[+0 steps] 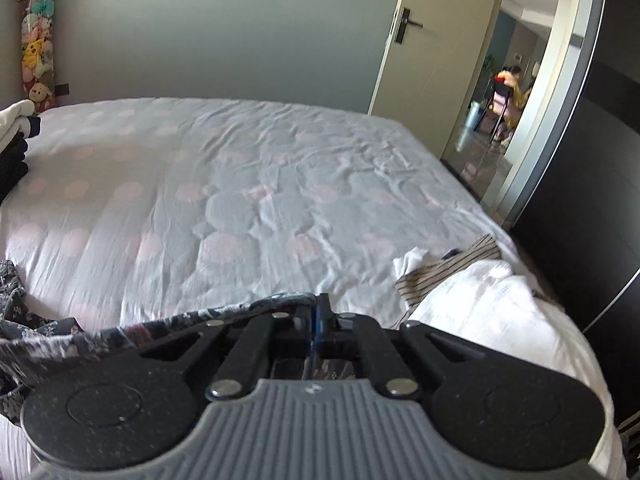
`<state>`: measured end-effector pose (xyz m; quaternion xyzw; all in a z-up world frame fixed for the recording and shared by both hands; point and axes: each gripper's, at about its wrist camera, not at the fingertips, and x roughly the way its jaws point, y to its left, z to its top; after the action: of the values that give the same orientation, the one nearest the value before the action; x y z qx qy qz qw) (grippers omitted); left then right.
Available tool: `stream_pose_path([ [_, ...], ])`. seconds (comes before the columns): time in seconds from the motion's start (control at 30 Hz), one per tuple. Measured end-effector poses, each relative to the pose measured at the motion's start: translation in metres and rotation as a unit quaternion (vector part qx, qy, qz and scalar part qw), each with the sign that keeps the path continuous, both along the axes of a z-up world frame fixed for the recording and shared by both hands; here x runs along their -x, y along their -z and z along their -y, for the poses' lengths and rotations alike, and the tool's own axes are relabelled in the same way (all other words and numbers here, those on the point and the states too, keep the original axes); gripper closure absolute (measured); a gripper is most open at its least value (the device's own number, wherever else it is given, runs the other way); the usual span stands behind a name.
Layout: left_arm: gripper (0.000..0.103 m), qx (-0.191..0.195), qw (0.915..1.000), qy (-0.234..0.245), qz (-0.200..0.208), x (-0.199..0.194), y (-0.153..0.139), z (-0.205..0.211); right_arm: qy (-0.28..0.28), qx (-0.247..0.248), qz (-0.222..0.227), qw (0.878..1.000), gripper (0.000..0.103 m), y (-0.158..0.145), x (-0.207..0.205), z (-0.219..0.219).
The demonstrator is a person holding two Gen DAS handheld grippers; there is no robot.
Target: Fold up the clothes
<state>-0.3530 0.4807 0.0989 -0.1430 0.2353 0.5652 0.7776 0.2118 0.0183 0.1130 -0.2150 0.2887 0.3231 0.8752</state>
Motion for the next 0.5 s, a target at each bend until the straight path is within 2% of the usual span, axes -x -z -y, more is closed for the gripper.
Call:
stream_pose_path([
  [0.03, 0.103, 0.006, 0.9996, 0.024, -0.011, -0.007, 0.007, -0.001, 0.001, 0.009, -0.011, 1.000, 0.101, 0.010, -0.007, -0.008],
  [0.1, 0.101, 0.019, 0.9950, 0.083, -0.052, -0.027, 0.027, 0.003, 0.006, 0.039, 0.001, 0.999, 0.101, 0.032, -0.016, -0.024],
  [0.17, 0.098, 0.020, 0.9856, 0.140, -0.092, -0.048, 0.043, 0.007, 0.016, 0.053, 0.002, 0.998, 0.101, 0.047, -0.028, -0.032],
  [0.2, 0.091, 0.020, 0.9791, 0.169, -0.112, -0.057, 0.051, 0.010, 0.021, 0.056, -0.001, 0.998, 0.101, 0.053, -0.033, -0.034],
  [0.23, 0.079, 0.020, 0.9713, 0.197, -0.132, -0.067, 0.059, 0.012, 0.024, 0.060, -0.003, 0.998, 0.101, 0.057, -0.038, -0.035],
  [0.3, 0.065, 0.015, 0.9532, 0.248, -0.172, -0.083, 0.072, 0.017, 0.028, 0.067, -0.005, 0.997, 0.101, 0.064, -0.045, -0.036],
  [0.33, 0.053, 0.009, 0.9429, 0.272, -0.192, -0.090, 0.078, 0.020, 0.028, 0.070, -0.005, 0.997, 0.101, 0.067, -0.047, -0.036],
  [0.4, 0.040, -0.002, 0.9205, 0.313, -0.234, -0.105, 0.089, 0.025, 0.028, 0.075, -0.005, 0.997, 0.101, 0.072, -0.049, -0.035],
  [0.43, 0.039, -0.009, 0.9085, 0.330, -0.257, -0.112, 0.094, 0.027, 0.028, 0.075, -0.006, 0.997, 0.101, 0.074, -0.050, -0.035],
  [0.5, 0.039, -0.003, 0.8918, 0.350, -0.287, -0.126, 0.105, 0.025, 0.029, 0.076, -0.007, 0.997, 0.101, 0.077, -0.052, -0.035],
])
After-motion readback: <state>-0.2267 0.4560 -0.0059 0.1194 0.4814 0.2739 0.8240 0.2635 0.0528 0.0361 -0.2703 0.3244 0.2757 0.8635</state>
